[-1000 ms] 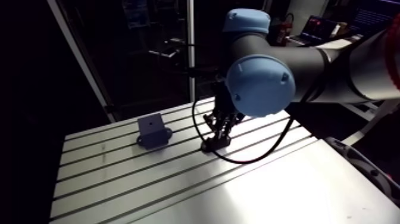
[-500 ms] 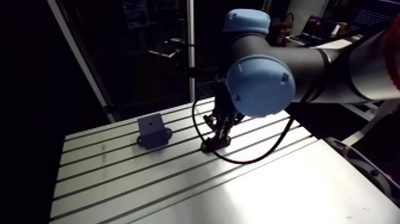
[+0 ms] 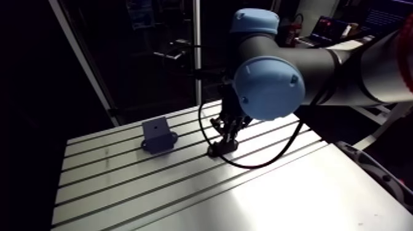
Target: Pick up the M10 bolt and insert it into the hole until fully seated.
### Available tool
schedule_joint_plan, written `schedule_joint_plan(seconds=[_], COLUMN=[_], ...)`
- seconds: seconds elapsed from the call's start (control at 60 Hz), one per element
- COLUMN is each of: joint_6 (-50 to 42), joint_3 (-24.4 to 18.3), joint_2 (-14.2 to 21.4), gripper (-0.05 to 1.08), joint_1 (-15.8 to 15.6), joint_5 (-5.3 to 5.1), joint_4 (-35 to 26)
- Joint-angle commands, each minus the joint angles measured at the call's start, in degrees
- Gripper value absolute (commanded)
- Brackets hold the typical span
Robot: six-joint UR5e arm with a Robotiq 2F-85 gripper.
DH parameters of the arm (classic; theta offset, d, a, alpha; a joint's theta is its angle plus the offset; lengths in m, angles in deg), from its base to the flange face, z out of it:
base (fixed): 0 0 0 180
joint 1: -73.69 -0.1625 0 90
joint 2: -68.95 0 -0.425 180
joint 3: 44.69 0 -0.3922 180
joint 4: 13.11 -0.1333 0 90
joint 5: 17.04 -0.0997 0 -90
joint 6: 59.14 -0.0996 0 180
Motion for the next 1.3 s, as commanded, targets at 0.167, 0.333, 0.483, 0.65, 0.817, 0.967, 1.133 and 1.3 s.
schedule_joint_plan(seconds=[0.167, 0.333, 0.483, 0.65, 0.817, 0.967, 1.133, 1.3], joint_6=[0.03, 0.12, 0.12, 0.19, 0.21, 0.37, 0.38, 0.38], joint_3=[-0.01, -0.27, -0.61, -1.21, -1.91, -2.72, -3.25, -4.68], joint_2=[-0.05, 0.02, 0.52, 1.47, 2.36, 3.22, 4.71, 5.88], gripper=[0.76, 0.8, 0.83, 0.86, 0.89, 0.94, 1.03, 1.06], joint_1=[0.0, 0.08, 0.09, 0.09, 0.09, 0.08, 0.0, -0.09], joint_5=[-0.08, -0.42, -0.52, -0.52, -0.52, -0.68, -0.87, -0.87], joint_4=[0.0, 0.01, 0.01, -0.16, -1.01, -2.84, -3.08, -5.69])
